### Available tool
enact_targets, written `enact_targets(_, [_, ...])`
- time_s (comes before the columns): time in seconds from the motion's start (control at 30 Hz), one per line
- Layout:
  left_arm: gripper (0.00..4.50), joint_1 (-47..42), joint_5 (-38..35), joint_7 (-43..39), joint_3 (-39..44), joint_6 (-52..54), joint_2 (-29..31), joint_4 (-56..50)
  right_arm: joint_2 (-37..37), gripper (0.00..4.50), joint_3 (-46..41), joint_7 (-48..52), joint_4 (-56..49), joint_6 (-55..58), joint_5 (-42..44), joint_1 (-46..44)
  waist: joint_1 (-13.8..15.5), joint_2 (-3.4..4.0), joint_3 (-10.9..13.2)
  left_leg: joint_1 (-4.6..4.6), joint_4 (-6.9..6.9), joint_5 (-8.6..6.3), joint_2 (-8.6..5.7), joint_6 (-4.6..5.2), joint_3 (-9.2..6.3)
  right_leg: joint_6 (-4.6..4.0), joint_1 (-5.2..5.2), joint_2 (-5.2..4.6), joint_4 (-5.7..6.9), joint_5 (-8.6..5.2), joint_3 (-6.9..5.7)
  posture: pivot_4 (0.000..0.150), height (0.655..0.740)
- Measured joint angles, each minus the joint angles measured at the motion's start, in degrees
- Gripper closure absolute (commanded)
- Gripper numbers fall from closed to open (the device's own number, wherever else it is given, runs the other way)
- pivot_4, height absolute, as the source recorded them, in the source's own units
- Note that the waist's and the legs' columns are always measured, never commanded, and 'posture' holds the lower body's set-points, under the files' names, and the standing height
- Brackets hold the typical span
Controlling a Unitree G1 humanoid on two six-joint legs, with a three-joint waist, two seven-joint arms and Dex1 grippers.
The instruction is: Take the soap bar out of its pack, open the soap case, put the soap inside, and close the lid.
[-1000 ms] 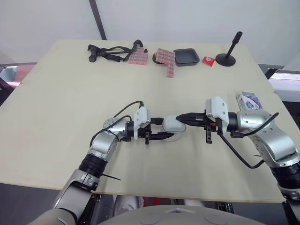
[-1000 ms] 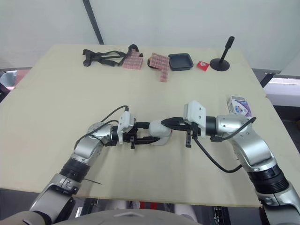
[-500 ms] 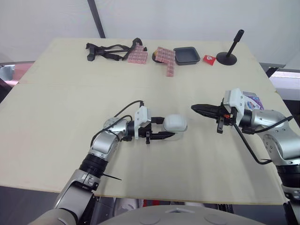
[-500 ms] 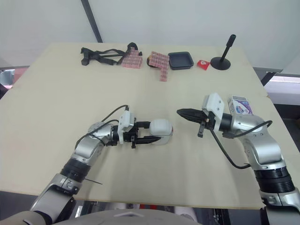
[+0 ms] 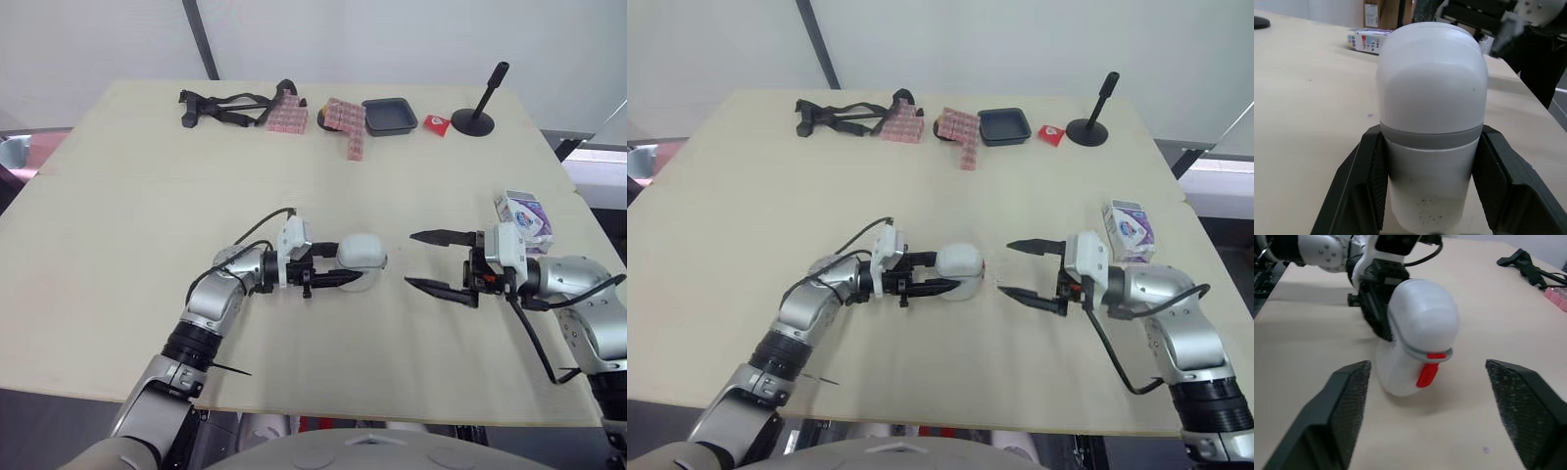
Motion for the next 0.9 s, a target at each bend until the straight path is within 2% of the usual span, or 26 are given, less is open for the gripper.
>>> enact_targets(0.2, [2.61,-0.2,-8.4,3.6,2.3,19.8,1.2,-5.7,0.0,0.03,0.5,1.8,1.2,-4.5,-1.2,1.6,-0.1,0.00,0.0,-0.02,0.00,0.00,-0.01,-0.01,0.00,0.00,-0.04,-0.01,0.00,0.00,0.00,0.150,0.7400])
enact_targets(0.33, [2.61,-2.6,-16.9,10.8,5.3,41.6,1.3,-6.7,0.2,0.03,0.5,1.2,1.2,-4.7,-1.2,1.6,0.0,-0.01,0.0,-0.04,0.01,0.00,-0.02,-0.01,0.00,0.00,-0.04,0.00,-0.01,0.00,0.00,0.150,0.7400])
enact_targets(0.57, [2.61,-6.9,-23.2,21.6,10.5,65.7,-0.5,-4.7,0.5,0.03,0.4,0.1,1.1,-3.7,-0.6,1.9,0.2,-0.02,0.0,-0.12,-0.01,0.00,-0.05,-0.01,-0.02,0.01,-0.01,0.01,-0.12,0.01,-0.01,0.150,0.7400])
enact_targets(0.73, [2.61,-10.5,-24.1,29.8,17.9,76.9,-5.2,1.3,0.6,0.03,0.4,-0.1,0.9,-2.0,1.1,2.8,0.3,-0.04,0.0,-0.11,-0.01,-0.01,-0.06,-0.01,-0.07,0.02,0.08,0.01,-0.26,0.01,-0.06,0.150,0.7400])
enact_targets(0.9, [2.61,-10.8,-24.3,31.3,18.7,78.1,-5.6,1.6,0.7,0.03,0.4,-0.1,0.8,-1.8,1.2,3.0,0.3,-0.04,0.0,-0.09,-0.03,-0.01,-0.06,-0.01,-0.11,0.02,0.12,0.00,-0.46,0.01,-0.11,0.150,0.7400])
